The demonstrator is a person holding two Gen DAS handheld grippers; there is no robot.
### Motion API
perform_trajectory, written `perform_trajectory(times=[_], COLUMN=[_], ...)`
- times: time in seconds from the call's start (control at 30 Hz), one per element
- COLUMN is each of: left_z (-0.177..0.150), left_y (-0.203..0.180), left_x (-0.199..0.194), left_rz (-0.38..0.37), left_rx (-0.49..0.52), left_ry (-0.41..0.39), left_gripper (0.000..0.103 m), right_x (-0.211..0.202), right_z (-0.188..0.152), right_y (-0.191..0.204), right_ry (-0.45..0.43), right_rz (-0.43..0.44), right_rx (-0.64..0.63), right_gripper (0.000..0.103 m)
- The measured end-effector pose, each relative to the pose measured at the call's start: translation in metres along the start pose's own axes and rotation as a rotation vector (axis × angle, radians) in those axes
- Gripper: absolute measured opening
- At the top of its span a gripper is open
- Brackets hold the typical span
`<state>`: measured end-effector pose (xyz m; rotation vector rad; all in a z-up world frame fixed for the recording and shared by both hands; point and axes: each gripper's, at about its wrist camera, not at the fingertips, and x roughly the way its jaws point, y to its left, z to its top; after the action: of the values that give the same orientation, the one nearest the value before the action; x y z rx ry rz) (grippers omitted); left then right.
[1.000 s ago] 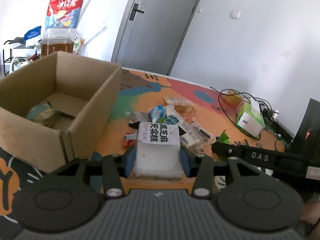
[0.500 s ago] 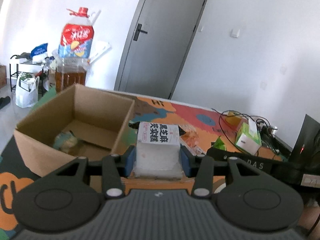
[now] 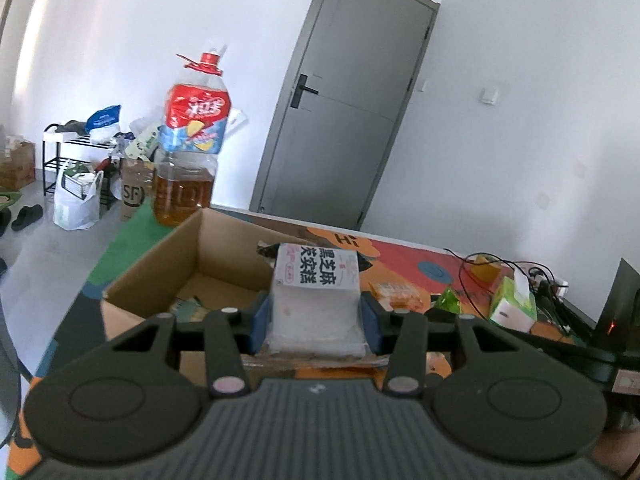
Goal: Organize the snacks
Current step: 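Carry both snacks over the cardboard box and release them inside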
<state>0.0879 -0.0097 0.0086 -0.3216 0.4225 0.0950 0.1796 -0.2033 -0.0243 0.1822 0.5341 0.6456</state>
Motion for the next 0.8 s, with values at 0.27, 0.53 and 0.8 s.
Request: perform_trajectory(times=[0.27,0.53,0.8], left_z=[0.009,0.016,0.016], left_y=[0.026,0.052,0.068], left_x=[-0.003,0.016,0.034], left_rz=[0.022,0.027,0.015], left_rx=[-0.020,-0.039,-0.075], left_ry=[-0.003,0.025,0.041], left_gripper=[0.046,0.046,0.052], right_x=[0.011,0.030,0.047], right_z=[0.002,0.003,0.006], right_y=[0.020,0.037,0.049], right_ry=[-0.008,0.000,0.015], right_rz=[0.038,0.060,0.079], right_rx=[-0.018,-0.032,-0.047], right_gripper=[0.027,0.027,0.027])
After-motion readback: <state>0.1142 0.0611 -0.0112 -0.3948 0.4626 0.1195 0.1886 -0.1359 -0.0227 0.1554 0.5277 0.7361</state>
